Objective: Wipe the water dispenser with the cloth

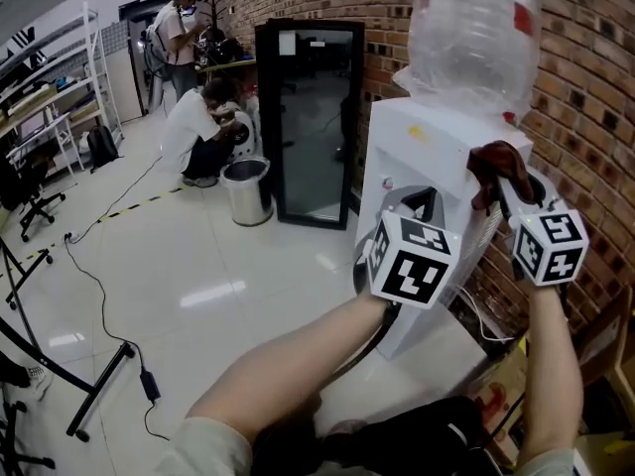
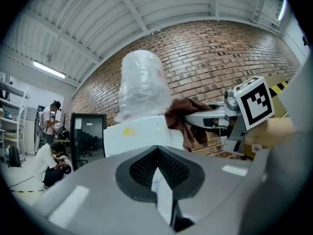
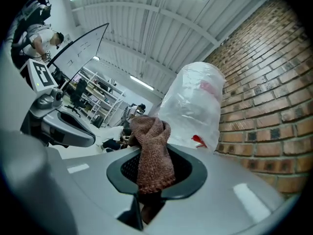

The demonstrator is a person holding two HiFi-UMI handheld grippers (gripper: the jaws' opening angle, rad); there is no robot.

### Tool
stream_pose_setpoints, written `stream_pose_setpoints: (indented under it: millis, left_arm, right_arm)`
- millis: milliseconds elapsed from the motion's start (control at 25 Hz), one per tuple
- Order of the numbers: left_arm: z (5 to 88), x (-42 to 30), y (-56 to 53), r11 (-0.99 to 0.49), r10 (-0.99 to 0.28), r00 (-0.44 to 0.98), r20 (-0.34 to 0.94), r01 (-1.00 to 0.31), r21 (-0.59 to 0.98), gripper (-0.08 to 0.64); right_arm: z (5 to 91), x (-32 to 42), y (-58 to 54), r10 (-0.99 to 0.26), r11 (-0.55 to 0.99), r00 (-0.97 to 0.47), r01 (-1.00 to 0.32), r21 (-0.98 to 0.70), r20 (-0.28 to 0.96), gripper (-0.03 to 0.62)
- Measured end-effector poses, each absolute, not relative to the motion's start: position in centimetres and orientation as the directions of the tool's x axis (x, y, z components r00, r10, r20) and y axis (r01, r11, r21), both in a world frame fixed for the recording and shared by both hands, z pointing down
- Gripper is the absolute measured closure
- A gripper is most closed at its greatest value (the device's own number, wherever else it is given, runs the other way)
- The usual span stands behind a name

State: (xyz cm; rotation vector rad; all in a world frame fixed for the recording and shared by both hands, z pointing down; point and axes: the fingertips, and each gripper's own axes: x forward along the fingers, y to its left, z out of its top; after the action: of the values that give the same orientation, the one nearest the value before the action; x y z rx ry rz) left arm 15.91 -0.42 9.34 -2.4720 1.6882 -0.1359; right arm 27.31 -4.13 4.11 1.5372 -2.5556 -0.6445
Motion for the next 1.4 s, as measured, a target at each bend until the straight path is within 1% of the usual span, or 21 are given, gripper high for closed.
stream_pose_setpoints:
  millis: [120,240,440,640,960,1120,1240,1400]
  left_arm:
    - [11.1,15.6,-0.3,-0.376,-0.925,0.380,-0.002,-0.916,-0.138,0.560]
    - [12.8,15.5,-0.4,-0.397,-0.917,0.398,0.014,-0.912,-0.106,0.560]
    - [15.2,15.6,0.1,-0.422,-0.906,0.423,0.020,-0.899,-0.120,0.560]
    - [19.4,16.0,-0.8,-0.445,-0.896,0.440,0.067,-0.883,-0.148,0.560]
    - [25.0,16.9,-2.3,-0.468,-0.884,0.459,0.092,-0.868,-0.164,0.560]
    - [27.3,18.2,-2.8,-0.498,-0.867,0.489,0.094,-0.847,-0.185,0.560]
    - [28.8,19.2,-2.6,-0.530,-0.848,0.520,0.103,-0.830,-0.172,0.560]
    - [30.3,19.2,-2.9,-0.552,-0.834,0.536,0.133,-0.817,-0.168,0.560]
  right_arm:
    - [6.9,27.5,-4.2,-0.877,0.398,-0.467,-0.838,0.374,-0.111,0.503]
    - [10.3,27.7,-5.1,-0.895,0.400,-0.443,-0.849,0.344,-0.053,0.503]
    - [15.1,27.2,-5.1,-0.904,0.408,-0.427,-0.856,0.318,0.009,0.502]
    - [18.9,27.1,-5.5,-0.904,0.413,-0.426,-0.870,0.269,0.009,0.500]
    - [24.2,27.1,-5.2,-0.902,0.420,-0.432,-0.876,0.236,0.001,0.500]
    - [28.0,27.1,-5.2,-0.895,0.440,-0.445,-0.871,0.218,0.025,0.499]
    - [30.5,27.1,-4.8,-0.888,0.459,-0.457,-0.867,0.193,0.058,0.503]
    - [32.0,26.6,-5.1,-0.875,0.484,-0.480,-0.856,0.184,0.068,0.502]
